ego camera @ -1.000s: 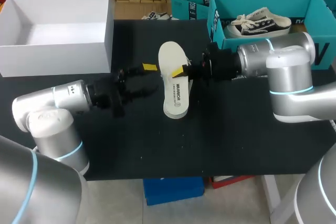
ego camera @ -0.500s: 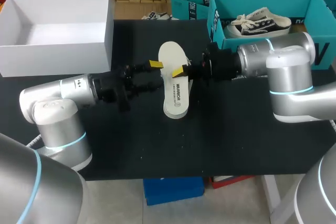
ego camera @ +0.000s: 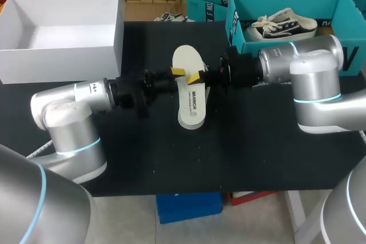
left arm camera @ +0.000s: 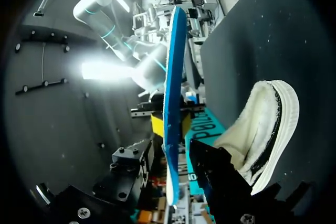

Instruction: Take the shoe out of the shoebox, open the shoe tongue, remove and reinsert the insole, then place the shoe into the shoebox

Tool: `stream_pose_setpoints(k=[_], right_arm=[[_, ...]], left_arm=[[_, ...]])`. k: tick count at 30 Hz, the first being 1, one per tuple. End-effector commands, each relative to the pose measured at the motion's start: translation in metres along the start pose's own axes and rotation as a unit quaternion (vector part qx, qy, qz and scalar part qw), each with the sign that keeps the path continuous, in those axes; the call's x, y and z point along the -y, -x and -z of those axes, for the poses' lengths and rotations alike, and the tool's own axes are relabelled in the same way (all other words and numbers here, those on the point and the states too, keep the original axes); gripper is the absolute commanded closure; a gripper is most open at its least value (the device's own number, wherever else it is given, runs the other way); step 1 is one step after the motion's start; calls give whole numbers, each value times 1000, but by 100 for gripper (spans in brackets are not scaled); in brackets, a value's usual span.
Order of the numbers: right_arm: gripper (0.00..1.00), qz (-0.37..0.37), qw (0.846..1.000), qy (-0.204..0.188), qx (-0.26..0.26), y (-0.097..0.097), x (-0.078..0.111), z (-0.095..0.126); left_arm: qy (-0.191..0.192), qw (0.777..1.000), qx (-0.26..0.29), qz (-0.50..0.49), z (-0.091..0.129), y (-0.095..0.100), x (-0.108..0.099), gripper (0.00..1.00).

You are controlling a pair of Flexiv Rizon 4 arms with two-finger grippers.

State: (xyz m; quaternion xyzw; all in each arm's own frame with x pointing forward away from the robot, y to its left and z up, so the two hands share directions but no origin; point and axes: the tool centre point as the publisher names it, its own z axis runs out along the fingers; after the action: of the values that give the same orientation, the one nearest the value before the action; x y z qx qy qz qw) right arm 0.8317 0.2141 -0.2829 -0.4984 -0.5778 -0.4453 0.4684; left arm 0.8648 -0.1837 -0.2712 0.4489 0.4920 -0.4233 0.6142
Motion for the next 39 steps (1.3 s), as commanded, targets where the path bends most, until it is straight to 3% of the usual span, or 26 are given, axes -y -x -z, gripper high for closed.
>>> stream_pose_setpoints(k=[1, 2, 7, 12, 19, 20, 21, 30, 39], right_arm=[[100, 0, 1000, 0, 1, 0, 0, -1], [100, 0, 1000, 0, 1, 0, 0, -1], [100, 0, 1000, 0, 1, 0, 0, -1], [100, 0, 1000, 0, 1, 0, 0, -1], [100, 0, 1000, 0, 1, 0, 0, -1], [55, 0, 1000, 0, 1, 0, 0, -1], [0, 0, 1000, 1, 1, 0, 0, 0], [0, 3, 997, 44, 62, -13, 7, 24], [0, -11, 988, 97, 123, -22, 37, 65]], left_arm=[[2, 1000, -1, -1, -3, -3, 0, 75], [2, 1000, -2, -1, -2, -4, 0, 83], [4, 1000, -4, 2, -1, -8, -1, 81], [6, 1000, -5, 3, 0, -9, -2, 100], [7, 1000, -2, -2, 0, -8, -2, 100], [6, 1000, -2, -3, 0, -8, -2, 100], [6, 1000, -1, -3, 0, -8, -1, 100], [2, 1000, -23, -12, 11, -4, 6, 100], [-3, 989, -147, 0, 44, -10, 26, 100]])
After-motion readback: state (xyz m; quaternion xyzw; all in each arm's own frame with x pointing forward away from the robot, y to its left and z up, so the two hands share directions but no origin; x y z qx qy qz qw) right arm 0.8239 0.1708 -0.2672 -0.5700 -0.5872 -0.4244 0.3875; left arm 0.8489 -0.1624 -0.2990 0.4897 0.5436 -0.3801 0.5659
